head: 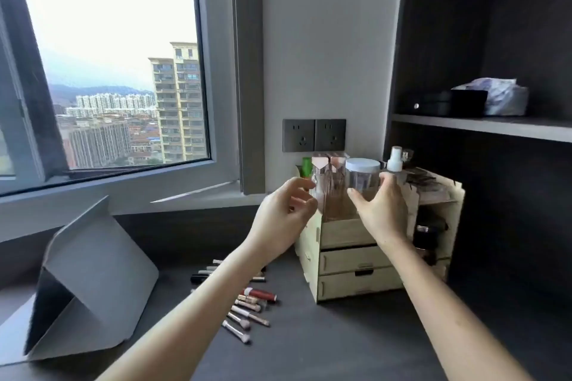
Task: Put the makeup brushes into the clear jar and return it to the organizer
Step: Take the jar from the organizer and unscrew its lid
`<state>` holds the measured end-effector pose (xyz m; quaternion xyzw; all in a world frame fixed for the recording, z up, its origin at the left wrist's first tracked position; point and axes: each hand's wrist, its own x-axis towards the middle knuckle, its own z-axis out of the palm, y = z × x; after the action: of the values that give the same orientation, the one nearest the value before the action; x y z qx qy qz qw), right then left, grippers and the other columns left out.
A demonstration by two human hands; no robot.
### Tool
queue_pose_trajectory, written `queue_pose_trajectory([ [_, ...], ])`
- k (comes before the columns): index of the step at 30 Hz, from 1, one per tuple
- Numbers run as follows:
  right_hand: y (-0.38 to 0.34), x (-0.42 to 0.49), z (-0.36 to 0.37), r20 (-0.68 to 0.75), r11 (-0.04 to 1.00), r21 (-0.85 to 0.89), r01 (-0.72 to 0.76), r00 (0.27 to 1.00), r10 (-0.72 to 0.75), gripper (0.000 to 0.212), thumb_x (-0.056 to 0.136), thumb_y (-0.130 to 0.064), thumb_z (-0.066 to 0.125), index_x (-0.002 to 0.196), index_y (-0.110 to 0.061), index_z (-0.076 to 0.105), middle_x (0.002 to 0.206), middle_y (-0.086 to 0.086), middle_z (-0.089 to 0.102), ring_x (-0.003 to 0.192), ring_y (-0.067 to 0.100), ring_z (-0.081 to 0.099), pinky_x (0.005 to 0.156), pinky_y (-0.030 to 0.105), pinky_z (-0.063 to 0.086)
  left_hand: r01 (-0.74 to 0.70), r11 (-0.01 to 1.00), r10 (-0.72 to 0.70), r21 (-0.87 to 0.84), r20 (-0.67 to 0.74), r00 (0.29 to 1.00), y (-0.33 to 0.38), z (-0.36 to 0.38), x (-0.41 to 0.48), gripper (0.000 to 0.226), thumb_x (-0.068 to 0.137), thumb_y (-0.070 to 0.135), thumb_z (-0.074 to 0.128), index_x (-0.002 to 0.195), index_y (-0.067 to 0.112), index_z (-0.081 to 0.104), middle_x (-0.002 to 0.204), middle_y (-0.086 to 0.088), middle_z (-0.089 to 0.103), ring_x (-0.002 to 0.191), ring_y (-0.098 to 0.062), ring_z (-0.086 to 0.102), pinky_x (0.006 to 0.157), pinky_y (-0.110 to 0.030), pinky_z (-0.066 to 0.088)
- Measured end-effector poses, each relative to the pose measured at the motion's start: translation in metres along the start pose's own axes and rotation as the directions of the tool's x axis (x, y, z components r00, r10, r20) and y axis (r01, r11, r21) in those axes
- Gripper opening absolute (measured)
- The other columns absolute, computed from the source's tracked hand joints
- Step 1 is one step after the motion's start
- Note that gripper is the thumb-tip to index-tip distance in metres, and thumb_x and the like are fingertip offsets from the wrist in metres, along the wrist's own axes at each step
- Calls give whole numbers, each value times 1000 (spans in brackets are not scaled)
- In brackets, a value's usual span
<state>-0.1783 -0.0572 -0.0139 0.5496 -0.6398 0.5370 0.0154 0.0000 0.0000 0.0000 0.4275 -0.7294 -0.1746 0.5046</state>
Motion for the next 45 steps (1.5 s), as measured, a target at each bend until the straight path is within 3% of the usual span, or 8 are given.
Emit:
queue_pose_trajectory([
  [9, 7, 19, 34, -158, 962, -259, -89, 986, 49, 67, 72, -45, 70, 115, -1, 43, 113, 20, 62, 92, 38, 65, 63, 40, 50, 6, 999, -5, -44, 7, 1000, -24, 30, 32, 23, 89, 18, 60, 112, 22, 58, 87, 16, 62, 75, 11, 58, 71, -17, 49],
  [17, -38, 5, -16, -391, 971, 70, 229, 902, -184, 67, 70, -41, 71, 123, -8, 45, 100, 9, 65, 81, 27, 66, 66, 32, 47, -117, 981, 109, -153, -57, 992, -20, 30, 35, 44, 88, 33, 61, 129, 36, 46, 114, 13, 61, 108, 1, 55, 89, -24, 46],
  [23, -74, -62, -33, 50, 843, 529, 102, 987, -150, 57, 74, -34, 74, 120, -19, 44, 88, -7, 62, 78, 11, 68, 60, 26, 55, -293, 956, 294, 27, -75, 953, -21, -1, -2, 80, 71, 59, 62, 140, 50, 23, 127, 23, 47, 115, -14, 55, 94, -43, 49],
  [26, -80, -95, -25, 354, 657, 730, -187, 926, -130, 66, 74, -29, 75, 129, -23, 38, 92, -3, 64, 76, 7, 71, 55, 20, 54, -266, 959, 274, 95, -94, 957, -39, -19, -37, 89, 63, 59, 68, 138, 50, 21, 124, 21, 46, 109, -10, 55, 87, -32, 51],
  [28, -79, -110, -19, 477, 731, 632, -257, 873, -106, 78, 69, -55, 70, 132, -30, 33, 104, -5, 63, 87, 9, 69, 64, 30, 58, -264, 952, 279, 155, -84, 957, -59, -30, -61, 90, 64, 56, 70, 140, 46, 22, 123, 20, 47, 109, -7, 53, 85, -27, 50],
  [32, -79, -117, -5, 515, 961, 276, 20, 841, -166, 62, 68, -80, 45, 98, -27, 54, 87, -15, 62, 83, 7, 60, 78, 36, 49, -354, 837, 373, 418, 39, 927, -93, -53, -98, 86, 69, 50, 69, 142, 34, 26, 121, 4, 53, 103, -16, 52, 80, -33, 51],
  [38, -92, -159, 31, 445, 975, 11, 220, 872, -202, 52, 87, -58, 35, 81, -10, 53, 79, 10, 68, 77, 30, 60, 64, 33, 42, -118, 772, 220, 625, -89, 972, -90, -41, -127, 77, 62, 55, 62, 126, 19, 39, 91, 2, 61, 78, -21, 59, 52, -32, 52],
  [45, -67, -187, 28, 424, 826, 115, 552, 725, -543, 59, 83, -60, 19, 79, -12, 54, 67, 2, 63, 59, 22, 56, 52, 31, 38, 79, 993, -93, 83, 186, 978, -93, -62, -155, 53, 57, 34, 82, 90, 41, 41, 63, 19, 50, 53, -6, 41, 53, -16, 30],
])
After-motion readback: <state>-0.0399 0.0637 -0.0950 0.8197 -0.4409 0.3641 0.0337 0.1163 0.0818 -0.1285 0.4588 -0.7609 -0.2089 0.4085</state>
